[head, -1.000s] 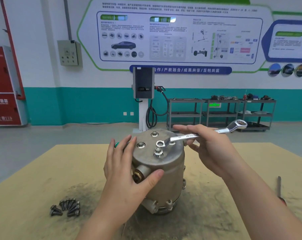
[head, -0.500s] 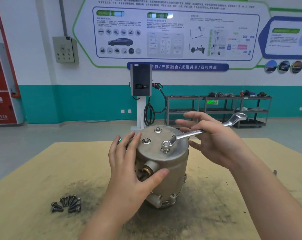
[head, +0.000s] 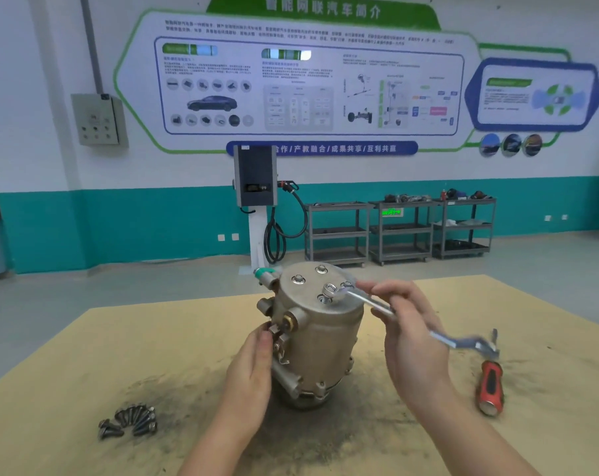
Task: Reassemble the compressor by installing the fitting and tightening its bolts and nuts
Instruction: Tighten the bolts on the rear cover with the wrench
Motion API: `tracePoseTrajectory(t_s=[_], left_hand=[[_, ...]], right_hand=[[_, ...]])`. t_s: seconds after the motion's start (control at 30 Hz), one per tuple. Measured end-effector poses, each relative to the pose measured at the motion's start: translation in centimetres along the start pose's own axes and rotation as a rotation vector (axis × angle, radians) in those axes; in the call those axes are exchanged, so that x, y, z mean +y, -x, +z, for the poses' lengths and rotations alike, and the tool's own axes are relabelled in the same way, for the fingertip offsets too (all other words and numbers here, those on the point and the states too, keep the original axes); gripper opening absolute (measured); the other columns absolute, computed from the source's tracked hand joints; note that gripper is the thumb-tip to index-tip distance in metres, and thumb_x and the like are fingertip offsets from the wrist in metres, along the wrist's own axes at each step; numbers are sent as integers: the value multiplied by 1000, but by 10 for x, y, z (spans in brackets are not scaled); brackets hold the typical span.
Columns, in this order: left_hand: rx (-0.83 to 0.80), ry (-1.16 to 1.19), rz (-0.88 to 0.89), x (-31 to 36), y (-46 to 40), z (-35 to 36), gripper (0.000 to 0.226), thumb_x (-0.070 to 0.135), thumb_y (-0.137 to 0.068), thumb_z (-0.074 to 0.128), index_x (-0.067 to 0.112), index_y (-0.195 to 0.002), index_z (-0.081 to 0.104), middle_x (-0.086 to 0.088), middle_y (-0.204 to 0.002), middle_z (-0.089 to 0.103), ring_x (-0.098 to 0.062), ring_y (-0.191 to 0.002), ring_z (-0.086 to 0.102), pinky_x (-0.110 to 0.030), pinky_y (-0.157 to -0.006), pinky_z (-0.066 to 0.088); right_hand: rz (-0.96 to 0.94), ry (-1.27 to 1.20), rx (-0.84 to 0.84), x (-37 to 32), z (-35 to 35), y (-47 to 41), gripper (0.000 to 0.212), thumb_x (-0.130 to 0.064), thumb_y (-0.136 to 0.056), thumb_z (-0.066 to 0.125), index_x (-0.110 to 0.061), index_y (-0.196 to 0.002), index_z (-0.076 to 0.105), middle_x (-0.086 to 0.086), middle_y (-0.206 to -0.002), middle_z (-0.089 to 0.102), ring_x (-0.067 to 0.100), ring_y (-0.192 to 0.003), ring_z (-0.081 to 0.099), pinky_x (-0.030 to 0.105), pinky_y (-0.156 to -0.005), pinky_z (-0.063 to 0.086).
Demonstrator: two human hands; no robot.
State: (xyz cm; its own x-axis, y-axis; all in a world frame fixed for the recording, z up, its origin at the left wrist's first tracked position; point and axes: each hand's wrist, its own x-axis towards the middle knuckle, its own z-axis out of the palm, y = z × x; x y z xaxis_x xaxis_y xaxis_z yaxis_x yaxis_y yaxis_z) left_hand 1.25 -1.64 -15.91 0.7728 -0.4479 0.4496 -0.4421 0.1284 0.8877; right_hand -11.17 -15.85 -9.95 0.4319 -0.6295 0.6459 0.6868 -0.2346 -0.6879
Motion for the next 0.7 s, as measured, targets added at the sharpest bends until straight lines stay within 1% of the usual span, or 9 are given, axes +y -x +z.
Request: tracePoseTrajectory(t_s=[0.1, 0.2, 0.27, 0.33, 0.43, 0.53, 0.6, 0.67, 0.7], left_hand=[[-47, -108, 17, 0, 2, -3, 53, 66, -67, 58, 36, -110, 57, 24, -102, 68, 14, -98, 59, -3, -77, 38], [-34, -187, 22, 3, 4, -3, 50, 58, -55, 67, 40, -101, 60, 19, -90, 69, 8, -85, 61, -6, -66, 39], [-15, -237, 68, 7, 6, -4, 32, 59, -61, 64, 43, -88, 62, 17, -77, 67, 3, -71, 61, -12, -58, 40], [21, -283, 88, 10, 8, -4, 9, 50, -73, 64, 53, -80, 60, 20, -68, 66, 2, -63, 59, -14, -55, 41], [95, -363, 70, 7, 13, -4, 6, 56, -74, 67, 52, -74, 62, 25, -72, 65, 6, -72, 58, -12, -64, 43], [185, -359, 73, 2, 17, -3, 4, 51, -78, 67, 49, -82, 66, 26, -72, 63, 5, -78, 58, -14, -66, 41], [266, -291, 64, -1, 13, -2, 14, 40, -89, 59, 31, -91, 70, 15, -81, 65, -8, -87, 61, -22, -71, 41], [344, -134, 24, 1, 9, 1, 29, 49, -91, 40, 30, -94, 62, 12, -95, 64, -11, -92, 60, -13, -72, 39], [355, -25, -14, 4, 5, 3, 28, 48, -92, 38, 32, -102, 59, 14, -105, 63, -6, -97, 58, -9, -75, 38]], right_hand=[[-374, 382, -97, -6, 11, 15, 36, 0, -92, 41, -21, -97, 69, -1, -123, 67, 15, -128, 51, 30, -107, 38], [-354, 798, -502, -25, 35, 12, 39, -18, -90, 42, -42, -115, 59, -22, -152, 30, -13, -140, 12, 41, -121, 12], [-392, 1050, -658, -30, 54, 7, 49, -32, -92, 38, -32, -141, 44, -18, -153, 30, -7, -144, -1, 35, -121, -7], [-398, 1256, -755, -32, 76, -1, 54, -40, -100, 32, -23, -151, 26, -5, -156, 33, 7, -149, 0, 37, -120, -12], [-364, 1475, -944, -28, 107, -26, 62, -50, -101, 27, -15, -152, 21, 0, -160, 23, 18, -150, 2, 47, -118, -10], [-143, 1509, -1096, -21, 126, -60, 61, -47, -103, 25, -12, -152, 23, 4, -161, 17, 21, -150, -2, 53, -119, -2], [66, 1422, -1113, -15, 132, -78, 57, -46, -103, 25, -12, -148, 34, 8, -151, 38, 25, -145, 20, 49, -116, 21], [197, 1331, -1036, -8, 133, -89, 48, -45, -103, 28, -12, -129, 52, 5, -107, 61, 20, -103, 56, 33, -80, 46], [212, 1313, -989, -4, 132, -92, 44, -45, -103, 30, -13, -114, 58, 2, -88, 58, 16, -82, 56, 28, -64, 41]])
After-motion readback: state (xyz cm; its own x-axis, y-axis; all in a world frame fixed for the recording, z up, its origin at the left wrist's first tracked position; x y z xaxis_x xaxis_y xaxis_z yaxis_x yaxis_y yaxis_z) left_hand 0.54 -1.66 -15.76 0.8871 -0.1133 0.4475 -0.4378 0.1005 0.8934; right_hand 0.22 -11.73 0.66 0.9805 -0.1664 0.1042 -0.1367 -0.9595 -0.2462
